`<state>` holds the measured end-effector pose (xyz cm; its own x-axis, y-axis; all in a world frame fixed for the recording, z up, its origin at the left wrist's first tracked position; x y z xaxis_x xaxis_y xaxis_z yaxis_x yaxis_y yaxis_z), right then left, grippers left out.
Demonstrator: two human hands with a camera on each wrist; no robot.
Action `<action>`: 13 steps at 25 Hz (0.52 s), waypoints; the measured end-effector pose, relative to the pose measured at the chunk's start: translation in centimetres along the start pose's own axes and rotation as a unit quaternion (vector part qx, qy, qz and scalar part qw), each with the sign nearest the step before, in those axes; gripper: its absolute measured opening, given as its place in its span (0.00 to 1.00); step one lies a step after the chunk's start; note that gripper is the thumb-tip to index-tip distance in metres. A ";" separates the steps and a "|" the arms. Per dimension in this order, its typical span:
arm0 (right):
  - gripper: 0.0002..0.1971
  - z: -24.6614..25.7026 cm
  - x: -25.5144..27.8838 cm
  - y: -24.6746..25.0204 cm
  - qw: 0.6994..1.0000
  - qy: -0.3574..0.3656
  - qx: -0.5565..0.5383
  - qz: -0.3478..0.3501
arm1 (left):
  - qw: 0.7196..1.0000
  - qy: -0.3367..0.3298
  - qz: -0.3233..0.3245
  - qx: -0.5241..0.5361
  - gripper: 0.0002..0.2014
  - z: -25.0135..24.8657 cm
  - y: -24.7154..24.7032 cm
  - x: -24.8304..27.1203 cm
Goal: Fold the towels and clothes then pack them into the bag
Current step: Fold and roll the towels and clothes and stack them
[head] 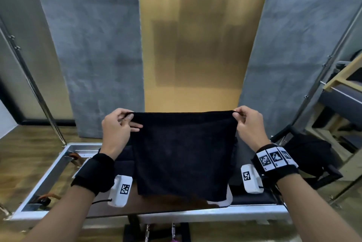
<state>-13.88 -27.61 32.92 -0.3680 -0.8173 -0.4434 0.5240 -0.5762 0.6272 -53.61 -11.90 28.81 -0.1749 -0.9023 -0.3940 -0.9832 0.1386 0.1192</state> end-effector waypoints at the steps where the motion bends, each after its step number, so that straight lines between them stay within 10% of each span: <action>1: 0.10 0.3 0.1 0.0 1.000 -0.001 0.010 0.003 | 1.000 0.000 0.005 0.008 0.12 0.0 0.1 0.2; 13: 0.11 1.3 1.9 -0.3 0.988 -0.084 -0.129 0.028 | 0.999 0.041 0.017 -0.018 0.06 -1.3 2.4 3.1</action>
<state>-15.75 -28.93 32.72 -0.4436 -0.8493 -0.2861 0.7171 -0.5278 0.4552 -56.41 -14.87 29.04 -0.2011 -0.9280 -0.3137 -0.9740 0.1554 0.1645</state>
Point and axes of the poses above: each hand's wrist, its own x-axis away from the middle knuckle, its own y-axis out of the back of the hand, z = x × y, the point moved 5 cm from there along -x, towards the middle knuckle, and after that the axes turned 9 degrees about z, right-handed, at the moved point
